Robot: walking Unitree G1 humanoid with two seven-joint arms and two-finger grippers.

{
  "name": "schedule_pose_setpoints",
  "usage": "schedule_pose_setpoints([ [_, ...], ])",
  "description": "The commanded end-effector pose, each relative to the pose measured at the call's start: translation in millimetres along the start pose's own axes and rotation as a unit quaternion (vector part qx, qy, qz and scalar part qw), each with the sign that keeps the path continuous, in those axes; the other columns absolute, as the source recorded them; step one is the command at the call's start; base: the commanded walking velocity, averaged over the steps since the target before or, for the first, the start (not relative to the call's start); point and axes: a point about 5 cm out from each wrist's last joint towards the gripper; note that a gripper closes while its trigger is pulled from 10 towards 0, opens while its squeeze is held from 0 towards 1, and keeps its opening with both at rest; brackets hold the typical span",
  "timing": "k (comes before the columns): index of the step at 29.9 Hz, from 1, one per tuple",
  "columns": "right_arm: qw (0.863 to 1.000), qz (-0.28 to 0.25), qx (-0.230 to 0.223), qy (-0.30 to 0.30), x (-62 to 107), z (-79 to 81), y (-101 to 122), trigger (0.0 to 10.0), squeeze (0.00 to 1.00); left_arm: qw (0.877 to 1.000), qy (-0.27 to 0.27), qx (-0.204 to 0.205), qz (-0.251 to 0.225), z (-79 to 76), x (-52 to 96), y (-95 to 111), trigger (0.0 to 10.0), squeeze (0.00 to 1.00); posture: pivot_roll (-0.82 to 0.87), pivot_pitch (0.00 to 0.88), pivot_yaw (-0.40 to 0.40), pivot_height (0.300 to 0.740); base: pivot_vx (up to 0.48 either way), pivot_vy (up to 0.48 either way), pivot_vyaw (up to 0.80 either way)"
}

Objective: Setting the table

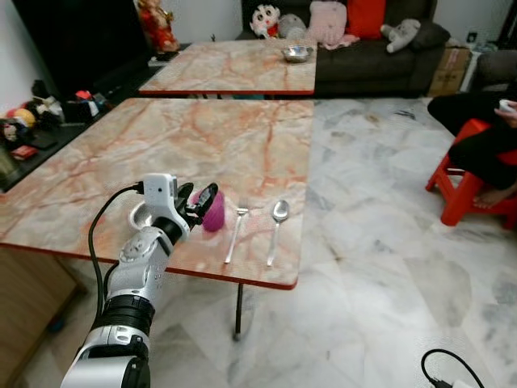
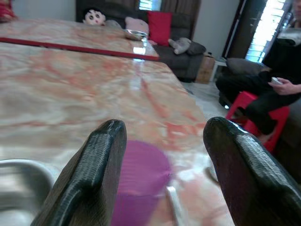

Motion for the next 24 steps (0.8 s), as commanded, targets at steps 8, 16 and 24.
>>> schedule_pose_setpoints([
  [8, 1.0, 0.002, -0.003, 0.009, -0.1, 8.3, -0.6, 10.0, 0.0, 1.0, 0.008, -0.001, 0.0, 6.6, 2.2, 4.3, 10.0, 0.0, 0.03, 0.048, 0.058, 0.74, 0.0, 0.35, 0.0],
  [16, 1.0, 0.003, -0.004, 0.01, 0.0, 8.9, -0.6, 10.0, 0.0, 1.0, 0.004, -0.003, -0.004, 5.5, 1.5, 6.2, 10.0, 0.0, 0.03, 0.047, 0.06, 0.74, 0.0, 0.037, 0.0],
  [24, 1.0, 0.003, -0.004, 0.01, 0.0, 8.8, -0.7, 10.0, 0.0, 1.0, 0.0, 0.004, -0.003, 4.5, 1.2, 6.7, 10.0, 0.0, 0.03, 0.047, 0.059, 0.74, 0.0, 0.074, 0.0],
])
Point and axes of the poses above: a point about 5 cm out from each wrist's last joint towards the gripper, its own x axis pointing back from the gripper into the wrist, its own y axis along the axis of the wrist's last joint, z = x × y, and after that the axes turned 8 degrees about x, right-handed
